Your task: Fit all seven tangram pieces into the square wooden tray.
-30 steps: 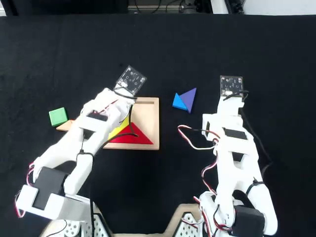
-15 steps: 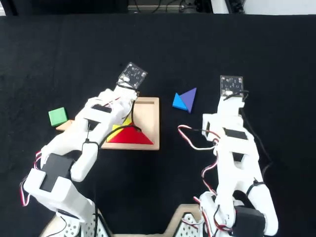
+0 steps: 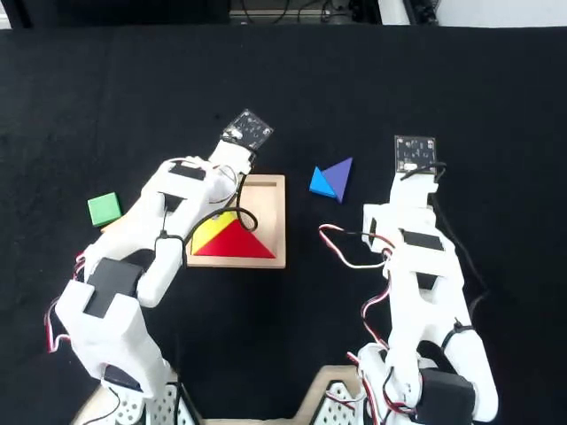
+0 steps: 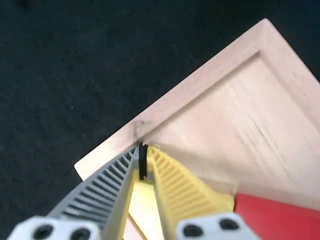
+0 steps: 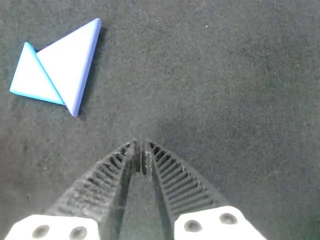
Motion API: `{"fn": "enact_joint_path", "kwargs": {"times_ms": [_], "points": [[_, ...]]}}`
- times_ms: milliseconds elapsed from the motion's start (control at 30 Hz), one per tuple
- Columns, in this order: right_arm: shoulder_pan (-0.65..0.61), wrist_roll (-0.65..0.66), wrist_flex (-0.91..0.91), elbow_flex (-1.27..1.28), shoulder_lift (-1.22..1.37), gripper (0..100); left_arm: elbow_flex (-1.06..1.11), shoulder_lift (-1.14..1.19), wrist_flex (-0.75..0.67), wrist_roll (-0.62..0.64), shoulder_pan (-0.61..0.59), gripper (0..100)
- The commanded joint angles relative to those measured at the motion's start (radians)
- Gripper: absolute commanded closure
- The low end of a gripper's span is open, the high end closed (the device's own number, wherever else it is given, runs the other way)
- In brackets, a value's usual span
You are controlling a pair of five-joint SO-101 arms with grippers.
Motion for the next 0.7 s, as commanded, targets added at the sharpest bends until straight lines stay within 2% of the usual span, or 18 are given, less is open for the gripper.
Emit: {"fn": "enact_joint_path", "kwargs": {"times_ms": [0, 233, 333, 533, 667], "points": [[-0.005, -0.002, -0.018, -0.021, -0.028, 96.7, -0.044, 0.0, 0.011, -0.011, -0.015, 97], [-0.005, -0.002, -0.018, -0.024, -0.028, 96.7, -0.064, 0.0, 0.149, -0.057, -0.033, 97], [-0.005, -0.002, -0.018, -0.024, -0.028, 96.7, -0.062, 0.0, 0.157, -0.1, -0.051, 97], [-0.005, -0.002, -0.018, -0.024, -0.028, 96.7, -0.059, -0.011, 0.158, -0.109, -0.09, 97], [-0.005, -0.002, -0.018, -0.024, -0.028, 96.7, -0.008, -0.084, 0.155, -0.109, -0.074, 97]]}}
